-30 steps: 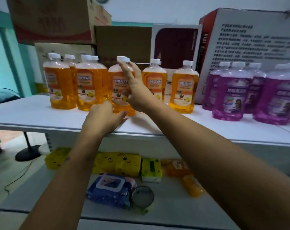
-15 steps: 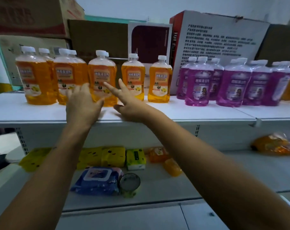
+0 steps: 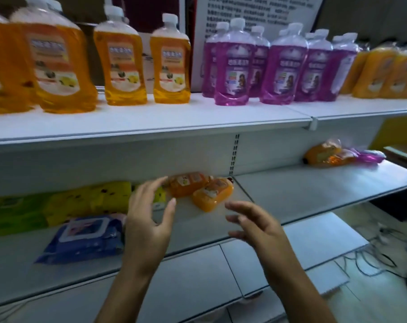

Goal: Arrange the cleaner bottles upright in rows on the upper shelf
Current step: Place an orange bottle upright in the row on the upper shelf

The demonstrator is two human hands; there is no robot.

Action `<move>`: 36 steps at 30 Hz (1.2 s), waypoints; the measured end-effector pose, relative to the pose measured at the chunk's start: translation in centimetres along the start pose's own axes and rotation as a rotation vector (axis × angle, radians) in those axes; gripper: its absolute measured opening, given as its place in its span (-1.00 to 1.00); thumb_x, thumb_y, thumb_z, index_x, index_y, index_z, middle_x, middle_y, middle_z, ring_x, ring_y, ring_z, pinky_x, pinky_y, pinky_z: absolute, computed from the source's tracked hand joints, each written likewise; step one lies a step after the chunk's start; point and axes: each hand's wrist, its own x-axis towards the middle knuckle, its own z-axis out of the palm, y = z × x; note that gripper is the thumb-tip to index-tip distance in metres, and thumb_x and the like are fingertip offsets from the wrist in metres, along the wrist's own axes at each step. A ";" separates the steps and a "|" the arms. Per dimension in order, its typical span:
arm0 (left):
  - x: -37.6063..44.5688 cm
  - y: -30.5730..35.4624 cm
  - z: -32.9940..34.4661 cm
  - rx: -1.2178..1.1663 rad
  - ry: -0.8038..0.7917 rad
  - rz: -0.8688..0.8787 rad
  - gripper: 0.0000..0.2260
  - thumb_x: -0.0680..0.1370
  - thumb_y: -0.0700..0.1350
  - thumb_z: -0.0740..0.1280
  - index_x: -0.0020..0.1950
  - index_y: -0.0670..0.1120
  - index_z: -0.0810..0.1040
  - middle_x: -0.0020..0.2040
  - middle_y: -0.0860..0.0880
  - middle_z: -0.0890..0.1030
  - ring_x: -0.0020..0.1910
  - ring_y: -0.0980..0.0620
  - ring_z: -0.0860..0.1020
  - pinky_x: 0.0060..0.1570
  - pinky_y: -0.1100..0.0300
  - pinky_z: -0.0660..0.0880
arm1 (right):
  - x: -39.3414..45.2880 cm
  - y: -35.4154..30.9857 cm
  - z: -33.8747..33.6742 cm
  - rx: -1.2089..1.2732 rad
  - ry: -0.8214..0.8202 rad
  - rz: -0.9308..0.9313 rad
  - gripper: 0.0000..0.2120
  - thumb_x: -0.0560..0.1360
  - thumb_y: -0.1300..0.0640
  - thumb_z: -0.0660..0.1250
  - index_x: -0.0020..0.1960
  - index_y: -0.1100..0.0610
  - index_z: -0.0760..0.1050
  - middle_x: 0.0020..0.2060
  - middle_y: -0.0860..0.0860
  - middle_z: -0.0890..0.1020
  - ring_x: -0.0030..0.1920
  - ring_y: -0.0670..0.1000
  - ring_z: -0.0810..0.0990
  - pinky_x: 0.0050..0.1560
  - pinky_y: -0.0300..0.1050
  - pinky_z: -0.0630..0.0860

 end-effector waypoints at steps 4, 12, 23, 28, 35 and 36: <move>-1.2 -2.3 4.1 -0.019 -0.286 -0.254 -0.51 0.54 -0.06 0.39 0.45 0.02 0.36 0.37 0.03 0.43 0.35 0.06 0.39 0.33 0.11 0.35 | -0.6 4.5 -1.3 0.024 0.123 0.231 -0.74 0.62 0.28 0.26 0.14 -0.01 0.62 0.08 -0.08 0.69 0.08 -0.06 0.67 0.08 -0.05 0.65; 0.6 -7.5 12.1 0.001 -0.552 -0.427 -0.31 0.50 0.03 0.43 0.53 0.12 0.14 0.50 0.01 0.28 0.45 -0.01 0.29 0.32 0.05 0.34 | 6.0 7.4 -2.8 0.087 0.185 0.284 -0.72 0.66 0.24 0.20 0.29 0.00 0.51 0.16 -0.04 0.65 0.16 0.01 0.64 0.11 -0.09 0.63; 4.1 -15.1 21.2 0.155 -0.632 -0.367 0.11 0.19 0.61 0.21 0.55 -0.03 0.10 0.51 -0.08 0.26 0.45 -0.09 0.31 0.38 -0.11 0.34 | 19.6 12.8 -1.9 0.018 0.038 0.344 -0.60 0.63 0.24 0.27 0.43 0.11 0.30 0.17 0.12 0.53 0.11 0.06 0.56 0.03 -0.12 0.59; 4.3 -15.8 23.0 0.152 -0.587 -0.433 -0.08 0.26 0.42 0.31 0.50 -0.01 0.21 0.46 -0.11 0.34 0.42 -0.13 0.35 0.37 -0.11 0.35 | 24.0 18.8 -2.3 -0.186 0.025 0.266 -0.33 0.32 -0.13 0.46 0.35 0.06 0.39 0.18 0.13 0.59 0.15 0.14 0.63 0.14 0.22 0.61; 2.6 -13.1 21.3 0.151 -0.488 -0.245 -0.17 0.37 0.21 0.44 0.53 -0.04 0.19 0.48 -0.10 0.29 0.44 -0.11 0.30 0.34 -0.11 0.40 | 20.3 13.5 -2.7 0.170 0.051 0.202 -0.66 0.53 0.32 0.39 0.20 -0.01 0.48 0.04 0.08 0.62 0.03 0.05 0.65 0.01 0.02 0.64; 2.5 -11.8 20.8 0.156 -0.495 -0.201 -0.17 0.38 0.11 0.50 0.53 -0.02 0.18 0.48 -0.08 0.27 0.44 -0.09 0.27 0.34 -0.07 0.40 | 19.7 13.4 -2.8 0.238 0.061 0.208 -0.56 0.51 0.30 0.41 0.31 0.01 0.42 0.11 0.13 0.59 0.08 0.09 0.64 0.02 0.03 0.64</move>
